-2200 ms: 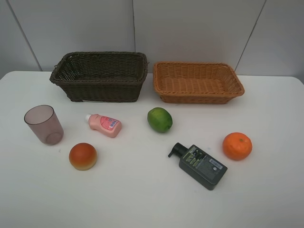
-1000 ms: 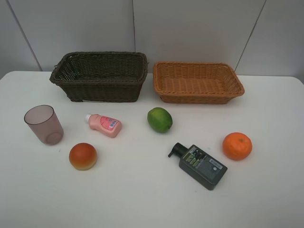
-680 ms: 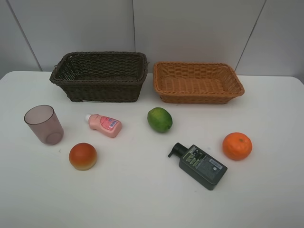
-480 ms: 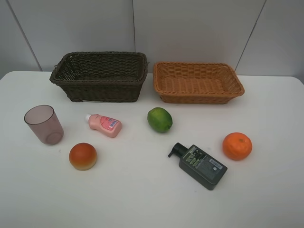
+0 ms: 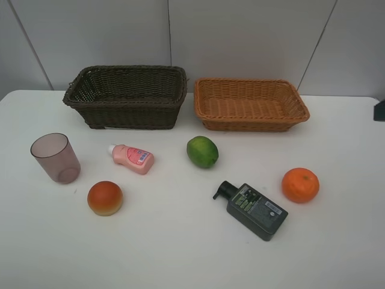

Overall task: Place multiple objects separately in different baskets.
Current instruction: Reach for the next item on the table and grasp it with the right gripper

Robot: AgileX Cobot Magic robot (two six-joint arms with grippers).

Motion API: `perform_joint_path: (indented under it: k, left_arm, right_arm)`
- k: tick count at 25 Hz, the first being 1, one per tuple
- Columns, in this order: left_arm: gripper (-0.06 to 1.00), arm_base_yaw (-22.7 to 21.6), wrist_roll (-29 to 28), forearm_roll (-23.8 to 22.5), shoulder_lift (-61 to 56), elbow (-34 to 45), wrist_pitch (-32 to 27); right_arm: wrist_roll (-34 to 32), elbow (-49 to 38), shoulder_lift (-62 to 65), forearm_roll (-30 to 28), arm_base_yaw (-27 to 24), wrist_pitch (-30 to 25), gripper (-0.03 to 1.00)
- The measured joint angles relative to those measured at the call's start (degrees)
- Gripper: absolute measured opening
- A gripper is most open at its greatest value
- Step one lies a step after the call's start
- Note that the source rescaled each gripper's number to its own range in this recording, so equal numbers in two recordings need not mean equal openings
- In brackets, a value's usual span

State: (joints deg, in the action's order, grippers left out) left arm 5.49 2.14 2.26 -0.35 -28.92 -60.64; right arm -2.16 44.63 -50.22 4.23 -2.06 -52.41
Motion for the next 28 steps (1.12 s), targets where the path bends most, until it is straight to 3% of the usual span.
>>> perform_joint_path:
  k: [8,14,23,28]
  left_arm:
    - [1.00,0.0,0.0,0.0,0.0,0.0,0.0]
    - [1.00,0.0,0.0,0.0,0.0,0.0,0.0]
    - [1.00,0.0,0.0,0.0,0.0,0.0,0.0]
    - [1.00,0.0,0.0,0.0,0.0,0.0,0.0]
  right_arm:
    - [-1.1,2.4,-19.7,1.3,5.9,2.4,0.87]
    - [-14.1,4.8,-31.8,-1.8,9.3,4.1,0.99]
    - [-28.6,5.1,-42.2,-4.7,13.2,12.0,1.00]
    - [-35.0,5.1,-45.1,-8.1,14.7,12.0,1.00]
